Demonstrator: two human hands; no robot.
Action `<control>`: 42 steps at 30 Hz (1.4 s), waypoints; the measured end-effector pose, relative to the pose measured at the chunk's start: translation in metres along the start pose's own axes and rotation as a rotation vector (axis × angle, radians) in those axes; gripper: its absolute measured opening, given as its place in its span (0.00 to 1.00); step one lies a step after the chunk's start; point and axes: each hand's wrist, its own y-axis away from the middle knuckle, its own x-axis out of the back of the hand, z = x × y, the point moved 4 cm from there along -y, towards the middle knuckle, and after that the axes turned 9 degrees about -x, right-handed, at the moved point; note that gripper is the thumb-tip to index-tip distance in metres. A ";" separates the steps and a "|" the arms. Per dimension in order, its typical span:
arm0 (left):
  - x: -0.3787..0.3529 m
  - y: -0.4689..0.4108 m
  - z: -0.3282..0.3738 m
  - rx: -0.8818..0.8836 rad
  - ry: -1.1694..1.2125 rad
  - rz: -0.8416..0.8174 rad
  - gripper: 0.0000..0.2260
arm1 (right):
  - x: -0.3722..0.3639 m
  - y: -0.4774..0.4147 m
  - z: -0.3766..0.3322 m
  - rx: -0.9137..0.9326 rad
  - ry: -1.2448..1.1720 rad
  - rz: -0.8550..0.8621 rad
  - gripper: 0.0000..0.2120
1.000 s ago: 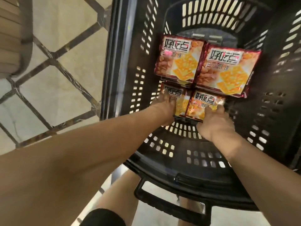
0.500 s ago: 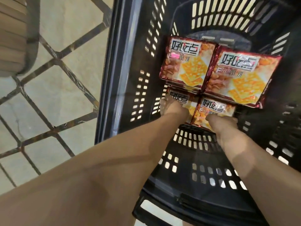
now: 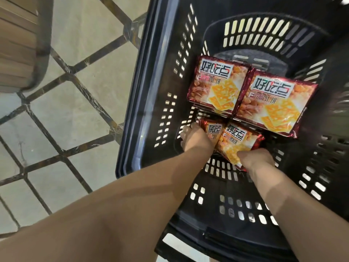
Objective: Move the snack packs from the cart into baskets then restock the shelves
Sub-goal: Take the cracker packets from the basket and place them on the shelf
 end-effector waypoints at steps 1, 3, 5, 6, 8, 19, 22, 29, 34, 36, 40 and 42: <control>0.002 0.001 0.000 -0.010 -0.001 0.003 0.29 | 0.003 -0.001 0.001 0.021 -0.005 -0.001 0.23; 0.006 0.003 0.002 -0.027 -0.028 -0.028 0.29 | 0.008 0.002 0.002 0.063 0.002 -0.005 0.26; 0.010 0.008 0.005 -0.064 -0.044 -0.076 0.29 | 0.011 0.014 0.003 0.115 0.025 -0.019 0.27; 0.013 0.013 0.006 -0.081 -0.023 -0.096 0.29 | 0.013 0.022 0.006 0.135 0.029 -0.025 0.26; 0.024 0.028 0.006 -0.132 0.037 -0.122 0.24 | 0.019 0.041 0.011 0.175 0.024 -0.040 0.24; 0.197 0.166 0.005 -0.490 0.268 -0.245 0.21 | 0.141 0.198 0.085 0.507 -0.262 -0.271 0.12; 0.257 0.208 0.030 -0.509 0.441 -0.257 0.21 | 0.191 0.252 0.093 0.549 -0.413 -0.399 0.13; 0.385 0.335 0.100 -0.743 0.538 -0.231 0.19 | 0.321 0.395 0.120 0.775 -0.598 -0.335 0.14; 0.481 0.436 0.151 -0.937 0.636 -0.181 0.19 | 0.408 0.507 0.150 0.947 -0.813 -0.256 0.24; 0.517 0.483 0.171 -1.024 0.670 -0.179 0.22 | 0.438 0.551 0.166 1.036 -0.843 -0.238 0.27; 0.576 0.577 0.199 -1.171 0.714 -0.167 0.29 | 0.490 0.631 0.206 1.170 -0.948 -0.170 0.22; 0.595 0.618 0.209 -1.231 0.723 -0.164 0.29 | 0.508 0.667 0.227 1.222 -1.020 -0.133 0.21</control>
